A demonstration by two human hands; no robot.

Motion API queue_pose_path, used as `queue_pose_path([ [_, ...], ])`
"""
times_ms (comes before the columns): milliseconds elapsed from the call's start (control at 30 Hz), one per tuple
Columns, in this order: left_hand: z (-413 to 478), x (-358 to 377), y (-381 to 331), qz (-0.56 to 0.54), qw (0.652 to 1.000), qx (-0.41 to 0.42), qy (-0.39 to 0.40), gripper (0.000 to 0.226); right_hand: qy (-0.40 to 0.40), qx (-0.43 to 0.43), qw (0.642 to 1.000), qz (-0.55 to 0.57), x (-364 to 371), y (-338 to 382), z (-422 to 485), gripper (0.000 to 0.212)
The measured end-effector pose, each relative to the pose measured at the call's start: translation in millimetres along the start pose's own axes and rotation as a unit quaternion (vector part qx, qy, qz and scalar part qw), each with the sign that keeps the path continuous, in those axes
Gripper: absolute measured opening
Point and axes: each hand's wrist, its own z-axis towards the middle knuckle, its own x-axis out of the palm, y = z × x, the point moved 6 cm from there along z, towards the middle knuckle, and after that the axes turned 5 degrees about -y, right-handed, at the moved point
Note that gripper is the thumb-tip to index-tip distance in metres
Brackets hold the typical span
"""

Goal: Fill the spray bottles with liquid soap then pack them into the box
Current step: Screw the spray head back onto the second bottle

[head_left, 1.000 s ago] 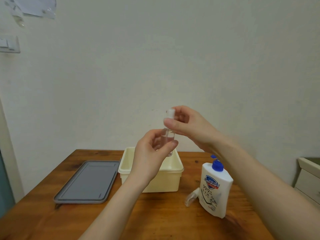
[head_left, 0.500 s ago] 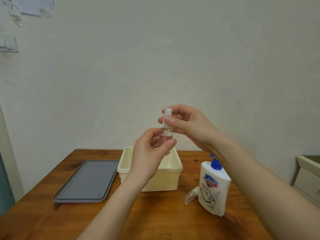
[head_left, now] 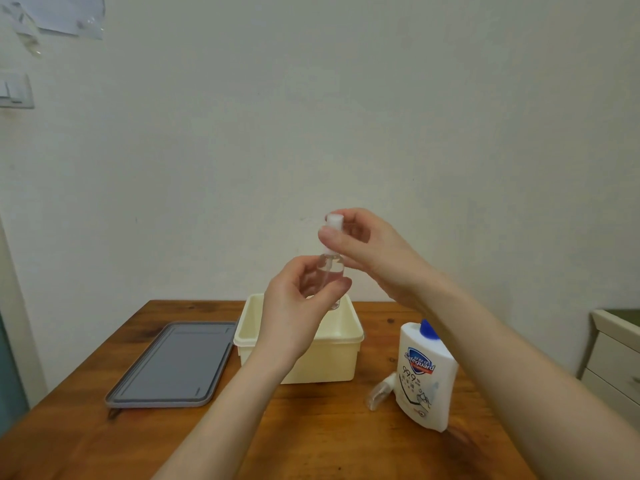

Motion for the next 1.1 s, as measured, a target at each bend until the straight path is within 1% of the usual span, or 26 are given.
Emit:
queue_pose_path([
  [67,0.9,-1.4,-0.5,0.004,1.000,0.004,-0.006,0.025,0.044,0.008,0.999,0.030,3.0,3.1,-2.4,0.017],
  [100,1.2,-2.3,0.2,0.008,1.000,0.006,-0.010,0.025,0.045,-0.005,0.999,0.020,3.2,5.1,-3.0,0.014],
  [133,1.1,-3.3,0.4,0.013,1.000,0.008,-0.016,0.027,0.026,-0.023,0.999,-0.001,2.6,6.4,-2.8,0.012],
  [167,0.8,-3.4,0.7,0.017,1.000,0.007,-0.020,0.030,-0.009,-0.040,0.999,-0.027,0.8,6.9,-2.2,0.011],
  [233,-0.4,-2.9,0.4,0.017,1.000,0.004,-0.026,0.036,-0.080,-0.054,0.994,-0.055,-1.5,5.4,-2.1,0.016],
  [267,-0.5,-2.9,-0.1,0.016,0.999,0.002,-0.028,0.036,-0.096,-0.053,0.993,-0.048,-1.8,4.1,-1.8,0.020],
  [300,-0.3,-2.9,-0.7,0.016,0.999,0.002,-0.029,0.036,-0.092,-0.046,0.994,-0.031,-1.2,2.9,-1.6,0.021],
  [367,0.6,-3.8,-2.3,0.013,0.999,0.003,-0.030,0.032,-0.040,-0.018,0.999,0.011,0.5,-0.3,-0.2,0.025],
  [433,1.3,-5.8,-2.4,0.012,0.999,0.006,-0.033,0.028,0.002,-0.016,1.000,0.025,1.7,3.1,-0.7,0.020],
  [467,1.1,-6.5,-1.9,0.014,0.999,0.007,-0.034,0.027,-0.005,-0.030,0.999,0.018,1.2,5.1,-0.6,0.015],
  [500,0.6,-6.7,-1.3,0.015,0.999,0.007,-0.036,0.026,-0.031,-0.041,0.999,0.003,-0.2,5.8,-0.6,0.012],
  [567,-0.7,-6.0,0.1,0.014,0.999,0.004,-0.037,0.028,-0.093,-0.045,0.994,-0.039,-2.6,3.7,-0.1,0.018],
  [600,-1.2,-5.6,0.5,0.015,0.999,0.002,-0.037,0.029,-0.102,-0.036,0.993,-0.046,-3.0,1.9,0.3,0.023],
  [633,-1.4,-5.1,0.3,0.015,0.999,0.002,-0.035,0.030,-0.091,-0.022,0.995,-0.038,-2.7,-0.5,0.9,0.026],
  [700,-0.9,-5.0,-1.8,0.014,0.999,0.004,-0.032,0.028,-0.029,0.011,1.000,-0.001,-1.1,-3.3,1.0,0.027],
  [767,-0.3,-6.3,-2.9,0.018,0.999,0.006,-0.036,0.026,0.021,0.002,1.000,0.014,0.1,1.4,-1.1,0.016],
  [833,-1.3,-6.4,-2.3,0.025,0.999,0.006,-0.035,0.026,0.011,-0.026,0.999,0.015,-1.3,5.1,-1.6,0.012],
  [933,-4.2,-2.8,-0.3,0.024,0.999,-0.001,-0.028,0.033,-0.036,-0.037,0.999,-0.009,-2.1,3.6,-0.9,0.009],
  [1000,-5.3,-1.7,-3.0,0.008,1.000,-0.003,-0.017,0.032,-0.050,-0.040,0.998,-0.014,-2.9,3.1,-0.7,0.010],
  [1033,-5.3,-1.0,-5.1,-0.005,1.000,-0.010,-0.002,0.028,-0.043,-0.036,0.998,-0.009,-3.9,3.7,-0.8,0.010],
  [1100,-5.1,2.1,-7.6,-0.039,0.997,-0.036,0.062,0.025,0.020,-0.009,1.000,0.019,-3.4,4.0,-1.7,0.011],
])
